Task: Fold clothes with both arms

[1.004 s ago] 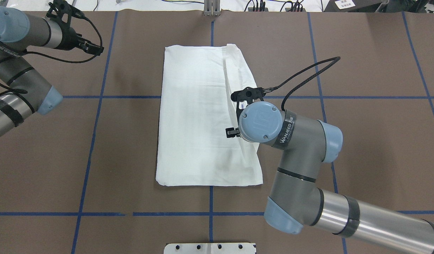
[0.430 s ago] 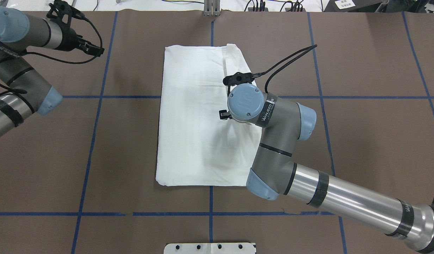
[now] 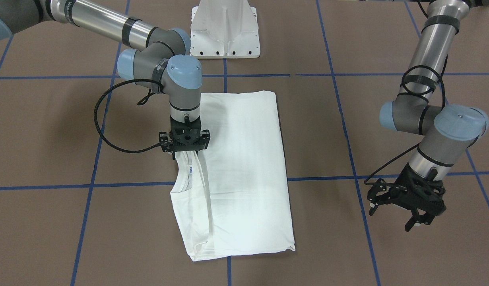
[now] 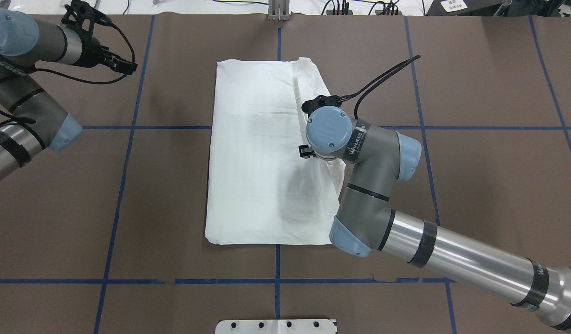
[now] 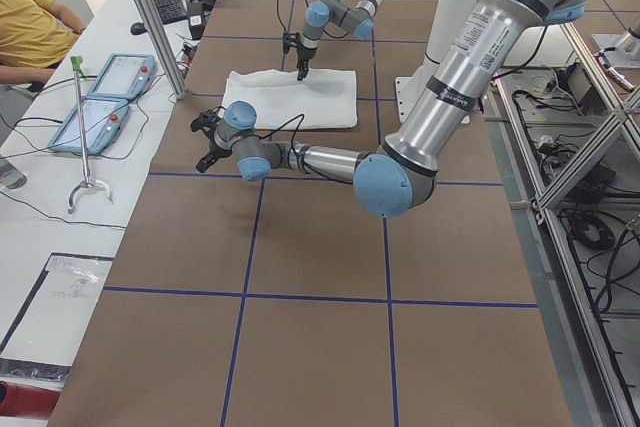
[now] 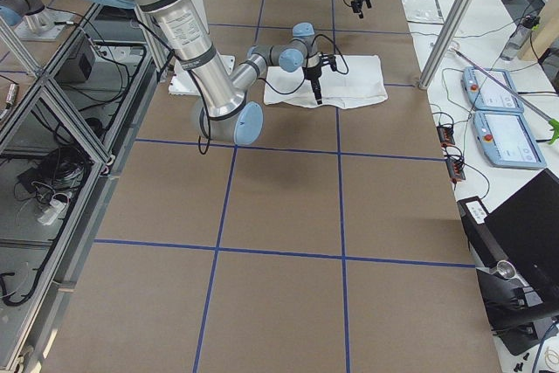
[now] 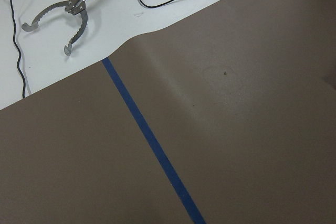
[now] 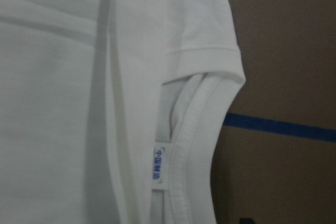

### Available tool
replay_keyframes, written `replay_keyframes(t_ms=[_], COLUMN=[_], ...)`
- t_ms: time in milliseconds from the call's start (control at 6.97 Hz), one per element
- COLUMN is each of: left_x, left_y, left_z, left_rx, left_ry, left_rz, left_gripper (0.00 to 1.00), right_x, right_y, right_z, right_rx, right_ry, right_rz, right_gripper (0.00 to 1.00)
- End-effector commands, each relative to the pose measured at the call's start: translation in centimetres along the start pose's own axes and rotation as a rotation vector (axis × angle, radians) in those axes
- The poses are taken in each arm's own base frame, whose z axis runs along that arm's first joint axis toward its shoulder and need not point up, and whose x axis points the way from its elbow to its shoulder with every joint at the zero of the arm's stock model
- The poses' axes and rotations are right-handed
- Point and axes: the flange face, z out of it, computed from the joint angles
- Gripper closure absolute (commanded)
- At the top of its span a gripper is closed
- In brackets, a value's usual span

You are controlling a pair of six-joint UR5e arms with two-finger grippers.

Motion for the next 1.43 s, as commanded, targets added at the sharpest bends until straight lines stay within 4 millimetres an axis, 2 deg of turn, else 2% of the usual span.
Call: replay_keyframes(t_ms=[0, 143, 287, 430, 574, 717, 861, 1004, 1147, 1291], left_x=[0.0, 0.1, 0.4, 1.0, 2.1, 2.9, 4.9, 9.5, 13.4, 18.4], left_y=[0.0, -0.2, -0.5, -0.7, -1.2, -0.3, -0.5, 1.8, 3.9, 6.4], left_z=[0.0, -0.1, -0.5, -0.8, -1.6, -3.1, -5.6, -7.6, -9.7, -12.5], left_rx=[0.0, 0.003, 0.012, 0.003, 0.002, -0.006, 0.022, 0.013, -0.005, -0.038], left_ry=[0.0, 0.001, 0.008, 0.046, 0.098, 0.145, 0.185, 0.251, 0.319, 0.402], left_rz=[0.0, 0.001, 0.005, 0.007, 0.004, -0.087, -0.177, -0.217, -0.301, -0.367], left_gripper=[0.0, 0.0, 0.0, 0.0, 0.0, 0.0, 0.0, 0.0, 0.0, 0.0], right_x=[7.6, 11.7, 13.4, 13.6, 13.0, 12.5, 13.3, 14.8, 16.1, 17.4], right_y=[-1.9, -1.5, -1.8, -2.5, -2.8, -2.5, -1.2, 1.2, 4.5, 7.5], right_z=[1.3, 1.2, 0.2, -1.0, -3.2, -5.9, -7.5, -8.3, -7.9, -8.0], right_rx=[-0.047, -0.043, -0.037, -0.034, -0.015, 0.005, 0.036, 0.084, 0.1, 0.101], right_ry=[0.082, 0.099, 0.086, 0.051, 0.0, -0.081, -0.16, -0.266, -0.363, -0.431], right_rz=[-0.018, -0.057, -0.048, -0.035, -0.024, -0.014, 0.05, 0.121, 0.181, 0.237], right_gripper=[0.29, 0.28, 0.21, 0.07, 0.01, 0.01, 0.01, 0.01, 0.0, 0.0])
